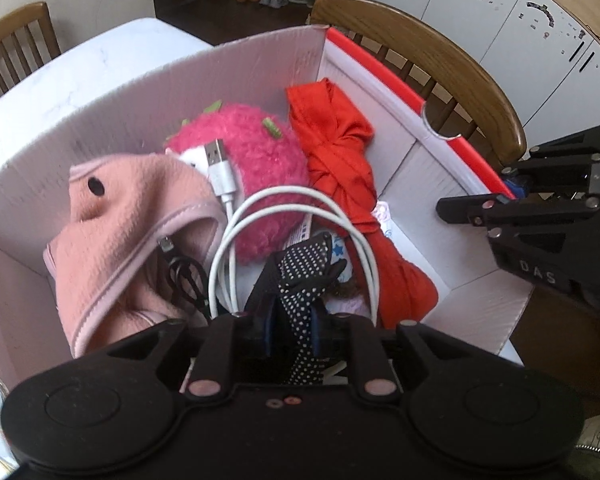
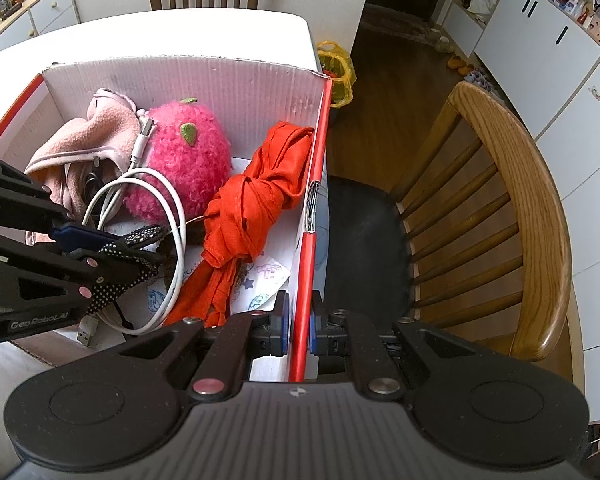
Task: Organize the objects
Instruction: 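Carry the black glove into the box and open the left gripper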
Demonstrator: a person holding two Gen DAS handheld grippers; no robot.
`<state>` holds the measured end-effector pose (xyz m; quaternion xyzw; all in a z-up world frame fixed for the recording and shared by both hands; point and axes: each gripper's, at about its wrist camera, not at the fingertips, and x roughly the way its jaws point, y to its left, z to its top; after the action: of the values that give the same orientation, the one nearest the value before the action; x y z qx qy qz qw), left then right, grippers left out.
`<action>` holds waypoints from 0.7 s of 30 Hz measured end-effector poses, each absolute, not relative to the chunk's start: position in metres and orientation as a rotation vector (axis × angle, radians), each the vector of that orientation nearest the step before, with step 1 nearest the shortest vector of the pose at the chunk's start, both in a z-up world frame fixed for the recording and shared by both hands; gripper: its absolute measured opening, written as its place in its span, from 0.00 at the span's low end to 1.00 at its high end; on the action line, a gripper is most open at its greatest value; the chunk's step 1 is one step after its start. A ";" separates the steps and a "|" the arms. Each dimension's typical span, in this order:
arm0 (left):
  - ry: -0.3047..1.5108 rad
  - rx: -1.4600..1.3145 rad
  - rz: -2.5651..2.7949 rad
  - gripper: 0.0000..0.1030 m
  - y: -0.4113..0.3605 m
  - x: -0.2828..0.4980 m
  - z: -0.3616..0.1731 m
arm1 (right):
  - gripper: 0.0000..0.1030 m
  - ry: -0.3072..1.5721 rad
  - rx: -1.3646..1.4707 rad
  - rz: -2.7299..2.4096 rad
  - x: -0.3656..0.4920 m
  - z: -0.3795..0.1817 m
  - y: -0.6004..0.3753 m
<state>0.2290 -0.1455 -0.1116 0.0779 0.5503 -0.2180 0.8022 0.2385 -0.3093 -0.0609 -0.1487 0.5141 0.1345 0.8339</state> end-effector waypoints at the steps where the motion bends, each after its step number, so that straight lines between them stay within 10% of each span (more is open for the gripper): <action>1: 1.183 0.167 -0.467 0.17 -0.146 0.229 -0.113 | 0.09 1.090 -0.315 0.284 0.239 -0.061 -0.309; 21: 1.099 0.115 -0.484 0.47 -0.129 0.205 -0.077 | 0.08 1.095 -0.318 0.287 0.240 -0.063 -0.311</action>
<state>0.2047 -0.1287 -0.0772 0.0539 0.5168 -0.2277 0.8235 0.2402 -0.3114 -0.0632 -0.1499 0.5165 0.1353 0.8321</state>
